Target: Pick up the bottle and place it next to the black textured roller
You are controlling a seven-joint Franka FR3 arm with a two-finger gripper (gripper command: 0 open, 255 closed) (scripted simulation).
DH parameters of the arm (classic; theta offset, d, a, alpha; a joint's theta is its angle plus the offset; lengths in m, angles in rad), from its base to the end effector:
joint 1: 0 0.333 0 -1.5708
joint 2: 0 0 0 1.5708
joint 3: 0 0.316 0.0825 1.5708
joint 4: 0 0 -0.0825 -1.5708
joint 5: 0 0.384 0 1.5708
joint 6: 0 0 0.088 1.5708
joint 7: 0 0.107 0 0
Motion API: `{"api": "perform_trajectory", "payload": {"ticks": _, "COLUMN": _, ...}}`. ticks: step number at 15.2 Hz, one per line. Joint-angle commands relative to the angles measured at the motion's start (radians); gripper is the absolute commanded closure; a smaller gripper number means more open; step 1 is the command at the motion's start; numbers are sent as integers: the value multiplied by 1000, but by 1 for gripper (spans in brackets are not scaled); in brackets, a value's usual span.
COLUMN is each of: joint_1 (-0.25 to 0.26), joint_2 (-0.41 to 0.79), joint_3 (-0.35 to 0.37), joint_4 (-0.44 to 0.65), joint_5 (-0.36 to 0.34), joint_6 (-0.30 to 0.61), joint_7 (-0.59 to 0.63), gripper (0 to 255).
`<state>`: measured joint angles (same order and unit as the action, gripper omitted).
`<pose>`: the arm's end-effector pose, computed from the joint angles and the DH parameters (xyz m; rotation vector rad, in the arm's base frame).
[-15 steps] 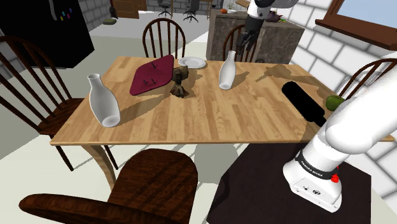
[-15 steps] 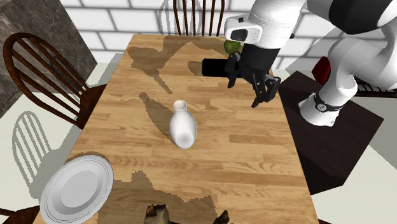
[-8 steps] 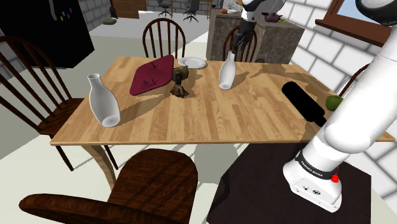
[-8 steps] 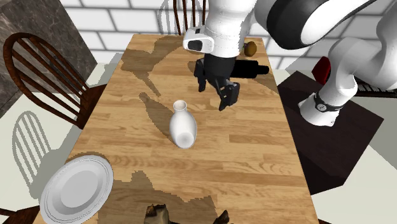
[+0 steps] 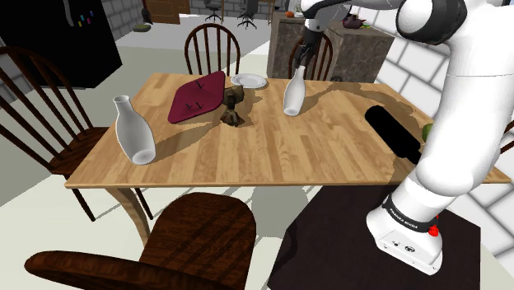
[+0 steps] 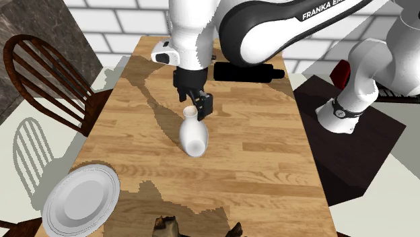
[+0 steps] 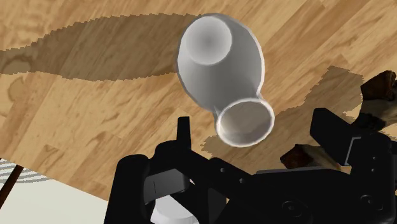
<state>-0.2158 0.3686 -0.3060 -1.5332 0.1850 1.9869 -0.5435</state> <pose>0.6047 -0.3031 0.4618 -3.1318 0.0306 -0.1913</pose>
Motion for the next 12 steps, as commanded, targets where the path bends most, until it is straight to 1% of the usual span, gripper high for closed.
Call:
{"api": "perform_trajectory", "payload": {"ticks": 1, "joint_1": -5, "joint_2": 25, "joint_3": 3, "joint_4": 8, "joint_5": 9, "joint_6": 17, "joint_7": -7, "gripper": 0}}
{"api": "perform_trajectory", "payload": {"ticks": 7, "joint_1": -5, "joint_2": 52, "joint_3": 8, "joint_4": -27, "joint_5": 20, "joint_6": 77, "joint_7": -14, "gripper": 0}}
{"api": "perform_trajectory", "payload": {"ticks": 12, "joint_1": -5, "joint_2": 52, "joint_3": 9, "joint_4": -27, "joint_5": 20, "joint_6": 77, "joint_7": -14, "gripper": 0}}
